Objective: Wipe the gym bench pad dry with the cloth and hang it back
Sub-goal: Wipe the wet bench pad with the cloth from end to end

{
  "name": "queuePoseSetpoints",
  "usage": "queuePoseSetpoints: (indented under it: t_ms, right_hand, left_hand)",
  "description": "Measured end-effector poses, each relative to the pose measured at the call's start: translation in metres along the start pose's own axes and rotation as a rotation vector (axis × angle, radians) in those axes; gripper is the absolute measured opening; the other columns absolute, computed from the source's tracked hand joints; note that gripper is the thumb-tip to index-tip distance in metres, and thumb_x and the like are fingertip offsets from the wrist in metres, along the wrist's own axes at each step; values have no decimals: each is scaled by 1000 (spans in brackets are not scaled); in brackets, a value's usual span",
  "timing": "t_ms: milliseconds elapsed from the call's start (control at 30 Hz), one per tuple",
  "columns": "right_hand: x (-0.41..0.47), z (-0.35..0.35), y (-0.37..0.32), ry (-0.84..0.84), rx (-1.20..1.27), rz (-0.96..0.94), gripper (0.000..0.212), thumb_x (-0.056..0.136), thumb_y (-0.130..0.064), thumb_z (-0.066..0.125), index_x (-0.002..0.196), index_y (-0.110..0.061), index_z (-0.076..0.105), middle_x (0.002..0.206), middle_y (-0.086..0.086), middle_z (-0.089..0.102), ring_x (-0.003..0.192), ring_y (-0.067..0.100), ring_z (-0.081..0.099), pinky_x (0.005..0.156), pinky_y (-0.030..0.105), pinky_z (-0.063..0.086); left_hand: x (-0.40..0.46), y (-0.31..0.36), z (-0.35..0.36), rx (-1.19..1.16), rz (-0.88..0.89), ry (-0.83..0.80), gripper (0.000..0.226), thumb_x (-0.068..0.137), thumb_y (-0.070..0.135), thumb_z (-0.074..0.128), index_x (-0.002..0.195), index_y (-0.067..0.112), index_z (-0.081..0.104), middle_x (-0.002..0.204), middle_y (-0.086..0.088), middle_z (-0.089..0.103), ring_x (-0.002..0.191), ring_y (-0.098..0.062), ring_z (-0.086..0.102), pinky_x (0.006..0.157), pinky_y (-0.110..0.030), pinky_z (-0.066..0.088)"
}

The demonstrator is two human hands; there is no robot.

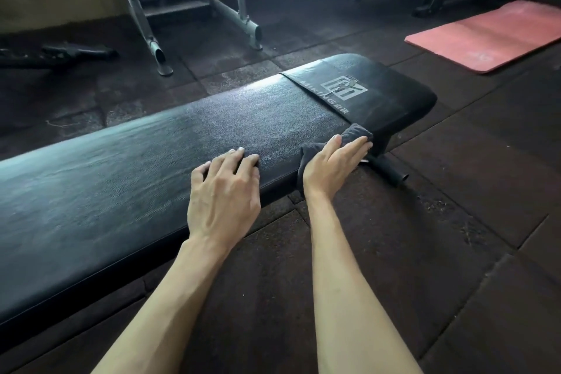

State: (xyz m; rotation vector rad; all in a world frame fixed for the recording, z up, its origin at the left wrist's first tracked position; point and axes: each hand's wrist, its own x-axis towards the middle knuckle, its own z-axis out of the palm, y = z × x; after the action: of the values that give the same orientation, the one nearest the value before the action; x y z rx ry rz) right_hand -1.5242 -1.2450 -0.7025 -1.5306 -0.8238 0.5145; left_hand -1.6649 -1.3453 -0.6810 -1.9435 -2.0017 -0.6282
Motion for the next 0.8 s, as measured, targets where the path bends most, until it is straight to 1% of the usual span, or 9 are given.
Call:
queuePoseSetpoints:
  t_ms: [100,167,300,433,600,700,800]
  right_hand:
    - [-23,5,-1,-8,2,-19,61,106,-24,34,153,7,10,163,25,3,152,31,4,122,29,1]
    - [-40,8,-1,-13,7,-22,62,106,-26,34,153,7,10,163,25,3,152,30,4,122,29,2]
    - [-84,15,-5,-30,16,-51,67,102,-34,30,154,5,10,163,23,3,153,29,3,125,34,3]
    - [-143,23,-13,-39,1,-97,66,103,-33,30,154,4,10,164,22,3,153,28,2,125,36,3]
    - [-210,30,-22,-66,-15,-158,64,104,-31,32,154,4,11,164,22,3,153,31,2,125,41,6]
    - [-241,33,-28,-90,-33,-227,61,104,-25,36,153,5,16,163,23,6,153,33,2,125,43,6]
    - [-267,35,-33,-120,-123,-333,55,104,-23,39,149,5,29,162,20,18,152,33,6,124,43,9]
  left_hand:
    - [-7,-9,-8,-34,-8,1,39,99,32,46,131,19,64,137,-2,64,130,-20,57,104,-44,42]
    - [-15,-22,-17,-32,-27,5,38,100,32,46,130,18,65,136,-1,64,129,-20,57,103,-43,42]
    - [-32,-55,-35,-47,-80,19,35,100,32,47,126,19,67,132,-1,67,126,-21,59,101,-44,43]
    - [-49,-85,-52,-59,-141,29,34,99,31,49,123,18,69,129,-2,69,123,-21,61,99,-45,44]
    - [-70,-120,-74,-82,-196,28,34,99,30,46,122,20,69,127,0,70,123,-20,61,99,-44,44]
    - [-82,-143,-88,-92,-225,31,35,98,29,45,122,21,69,126,0,70,122,-20,61,99,-45,44]
    - [-96,-166,-101,-89,-254,21,34,97,28,46,122,21,68,125,0,70,122,-21,61,98,-45,44]
